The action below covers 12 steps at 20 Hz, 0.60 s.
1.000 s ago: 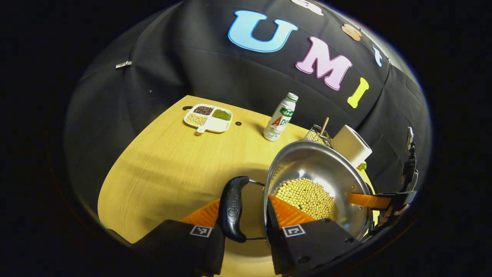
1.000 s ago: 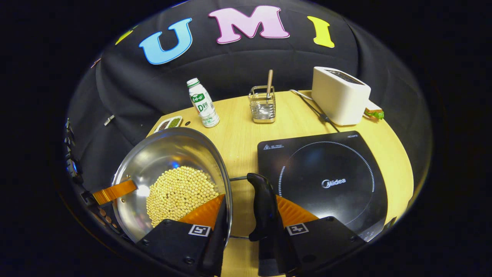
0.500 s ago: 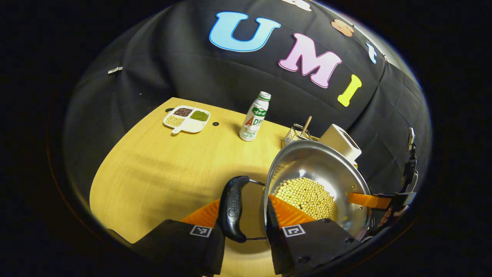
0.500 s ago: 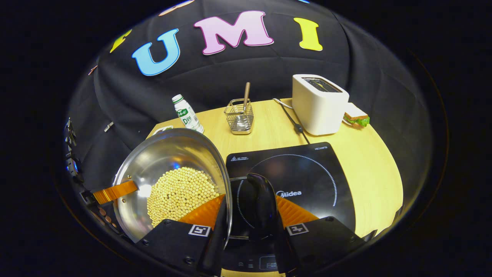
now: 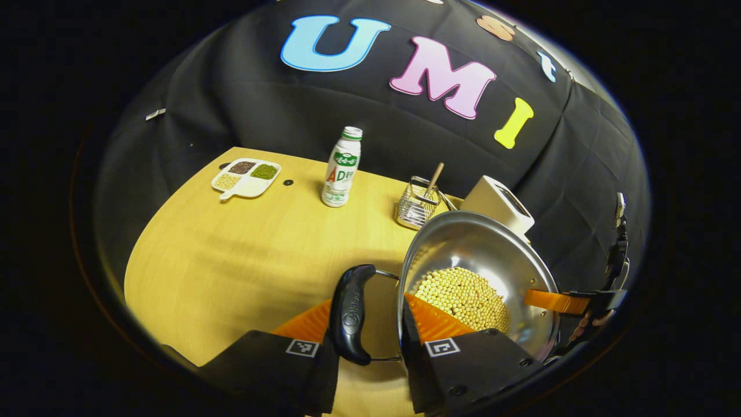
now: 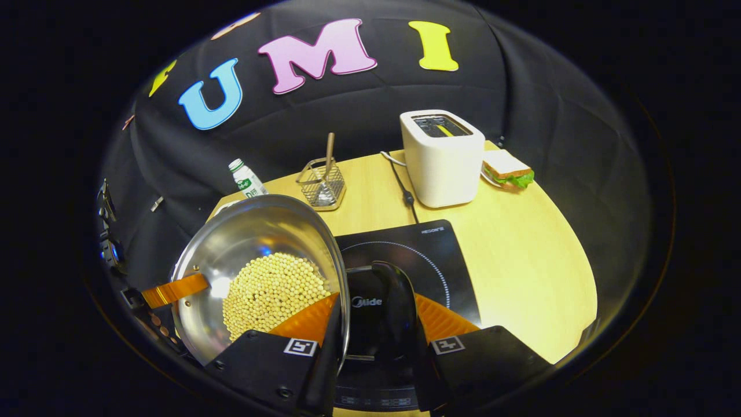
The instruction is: First push the handle of the pot to place it horizontally, then grasp the pot with both hands and set it on the induction cooktop.
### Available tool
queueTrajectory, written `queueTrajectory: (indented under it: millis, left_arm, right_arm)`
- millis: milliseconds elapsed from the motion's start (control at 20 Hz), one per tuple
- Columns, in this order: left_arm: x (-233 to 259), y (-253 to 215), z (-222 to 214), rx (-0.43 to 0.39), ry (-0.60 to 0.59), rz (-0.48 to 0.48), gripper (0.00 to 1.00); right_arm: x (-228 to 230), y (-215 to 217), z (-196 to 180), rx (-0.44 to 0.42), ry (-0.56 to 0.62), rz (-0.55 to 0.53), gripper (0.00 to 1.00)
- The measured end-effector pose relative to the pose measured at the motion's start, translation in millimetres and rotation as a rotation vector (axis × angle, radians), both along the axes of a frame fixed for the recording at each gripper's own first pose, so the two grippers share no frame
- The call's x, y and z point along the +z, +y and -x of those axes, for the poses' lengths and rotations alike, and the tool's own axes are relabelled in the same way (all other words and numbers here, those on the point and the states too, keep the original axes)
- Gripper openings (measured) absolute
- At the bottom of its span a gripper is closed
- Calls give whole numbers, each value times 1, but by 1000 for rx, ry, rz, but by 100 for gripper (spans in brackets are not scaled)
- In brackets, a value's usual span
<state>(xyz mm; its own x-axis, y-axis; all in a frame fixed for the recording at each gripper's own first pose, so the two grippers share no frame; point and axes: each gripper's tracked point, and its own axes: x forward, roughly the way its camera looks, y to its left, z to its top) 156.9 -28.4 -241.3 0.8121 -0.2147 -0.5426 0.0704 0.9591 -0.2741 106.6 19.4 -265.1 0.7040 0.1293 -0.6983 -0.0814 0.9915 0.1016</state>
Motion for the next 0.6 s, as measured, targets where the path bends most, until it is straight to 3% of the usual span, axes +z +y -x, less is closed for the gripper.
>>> queueTrajectory:
  millis: [150, 200, 450, 500, 600]
  left_arm:
    - [-5, -20, -5, -2, 9, 3, 52]
    - [-7, -26, -6, -1, 13, 5, 52]
    - [-16, -56, -15, -10, 25, 6, 52]
    - [-17, -61, -17, -11, 26, 6, 52]
    - [-23, -71, -22, -15, 29, 6, 52]
  right_arm:
    - [0, -20, -5, -4, 8, -1, 52]
    - [0, -26, -7, -5, 9, 0, 56]
    - [-6, -55, -16, -16, 24, 2, 57]
    - [-6, -61, -18, -20, 29, 3, 52]
    - [-10, -71, -21, -26, 39, 3, 57]
